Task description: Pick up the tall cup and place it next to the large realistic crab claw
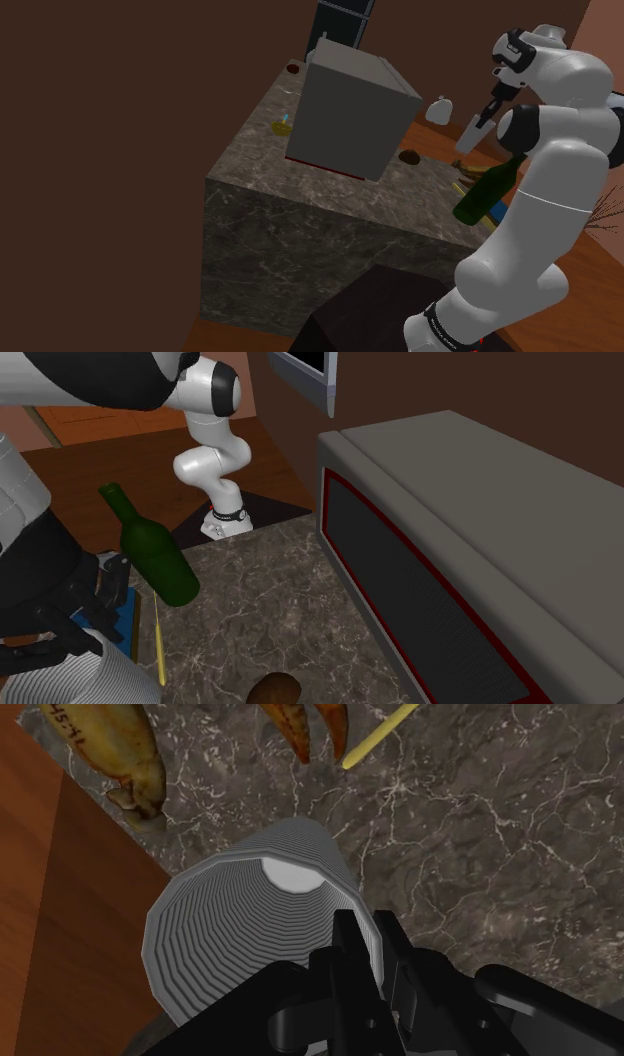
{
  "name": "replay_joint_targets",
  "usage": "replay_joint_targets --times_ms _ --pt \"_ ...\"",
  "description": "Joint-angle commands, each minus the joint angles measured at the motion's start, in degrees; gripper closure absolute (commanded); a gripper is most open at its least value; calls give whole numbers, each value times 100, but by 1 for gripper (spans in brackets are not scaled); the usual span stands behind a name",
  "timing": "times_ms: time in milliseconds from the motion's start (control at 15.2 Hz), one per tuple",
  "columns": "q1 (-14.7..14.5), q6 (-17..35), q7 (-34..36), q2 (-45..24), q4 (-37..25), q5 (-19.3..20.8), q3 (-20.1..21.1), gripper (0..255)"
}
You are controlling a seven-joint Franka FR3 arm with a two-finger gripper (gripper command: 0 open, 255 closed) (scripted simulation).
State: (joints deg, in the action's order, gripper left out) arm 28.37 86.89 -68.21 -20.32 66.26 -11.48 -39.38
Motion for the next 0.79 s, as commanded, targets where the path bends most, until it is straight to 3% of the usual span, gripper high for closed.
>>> replay_joint_targets --times_ms 0,726 --pt "-108 233 24 119 336 79 -7 255" --pt "-389 1230 93 419 1592 272 -1 255"
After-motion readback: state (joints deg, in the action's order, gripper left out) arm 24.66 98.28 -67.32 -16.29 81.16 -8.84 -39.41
